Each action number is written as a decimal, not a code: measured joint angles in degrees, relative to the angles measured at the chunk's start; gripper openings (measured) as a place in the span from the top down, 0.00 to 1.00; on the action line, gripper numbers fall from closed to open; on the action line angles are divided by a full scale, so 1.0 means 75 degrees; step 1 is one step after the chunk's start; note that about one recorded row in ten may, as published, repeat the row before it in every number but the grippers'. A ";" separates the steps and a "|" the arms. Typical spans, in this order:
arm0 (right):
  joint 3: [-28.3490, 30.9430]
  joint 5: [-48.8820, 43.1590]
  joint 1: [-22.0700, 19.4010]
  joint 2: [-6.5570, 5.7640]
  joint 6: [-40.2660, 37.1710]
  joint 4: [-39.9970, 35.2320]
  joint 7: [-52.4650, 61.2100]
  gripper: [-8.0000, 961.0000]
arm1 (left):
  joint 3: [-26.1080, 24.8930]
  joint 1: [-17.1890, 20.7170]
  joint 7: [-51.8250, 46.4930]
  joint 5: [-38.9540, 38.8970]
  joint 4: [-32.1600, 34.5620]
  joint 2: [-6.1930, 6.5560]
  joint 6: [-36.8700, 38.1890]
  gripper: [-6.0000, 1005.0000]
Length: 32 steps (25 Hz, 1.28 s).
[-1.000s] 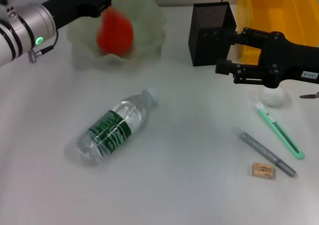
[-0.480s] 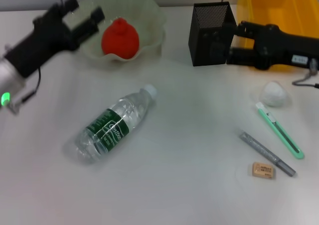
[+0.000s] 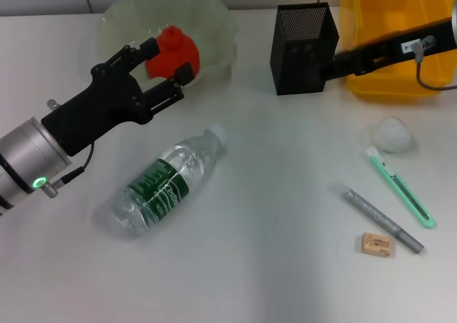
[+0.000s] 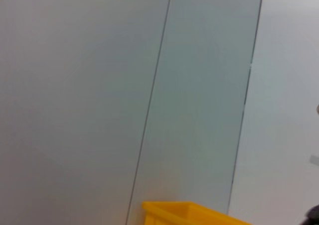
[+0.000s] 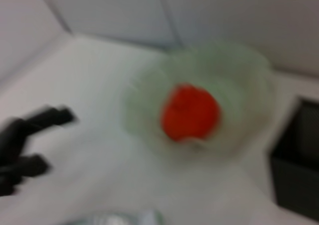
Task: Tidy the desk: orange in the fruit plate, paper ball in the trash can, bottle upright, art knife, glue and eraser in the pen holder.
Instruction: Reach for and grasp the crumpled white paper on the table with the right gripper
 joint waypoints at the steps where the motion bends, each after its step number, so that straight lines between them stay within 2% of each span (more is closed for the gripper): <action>1: -0.0071 -0.0495 0.0140 0.0001 -0.0233 -0.0223 0.0584 0.15 | 0.0000 0.0000 0.0000 0.0000 0.0000 0.0000 0.0000 0.19; 3: -0.0126 -0.0946 0.0276 0.0001 -0.0531 -0.0411 0.1055 0.15 | -0.0054 -0.0137 -0.0060 -0.0014 -0.0143 -0.0005 -0.0193 0.19; 4: -0.0205 -0.1547 0.0446 0.0005 -0.0975 -0.0572 0.1509 0.15 | -0.0075 -0.0185 -0.0087 -0.0017 -0.0195 -0.0005 -0.0250 0.19; 6: -0.0253 -0.1840 0.0494 0.0009 -0.1121 -0.0612 0.1667 0.15 | -0.0074 -0.0198 -0.0088 -0.0018 -0.0204 -0.0004 -0.0283 0.19; 7: -0.0374 -0.2491 0.0549 0.0012 -0.1178 -0.0635 0.1967 0.15 | -0.0041 -0.0208 -0.0087 -0.0019 -0.0211 -0.0003 -0.0330 0.19; 9: -0.0391 -0.2925 0.0553 0.0012 -0.1117 -0.0601 0.2152 0.15 | -0.0024 -0.0222 -0.0088 -0.0019 -0.0236 -0.0003 -0.0372 0.19; 15: -0.0379 -0.3746 0.0555 0.0012 -0.1024 -0.0223 0.2294 0.15 | -0.0018 -0.0323 -0.0084 -0.0019 -0.0408 -0.0001 -0.0511 0.19; 22: -0.0384 -0.4057 0.0658 -0.0035 -0.0624 0.0643 0.2301 0.15 | -0.0001 -0.0395 -0.0084 -0.0019 -0.0446 -0.0001 -0.0523 0.19; 32: -0.0428 -0.4385 0.1008 -0.0004 0.0568 0.1895 0.2239 0.15 | -0.0004 -0.0357 -0.0078 -0.0018 -0.0493 -0.0001 -0.0545 0.19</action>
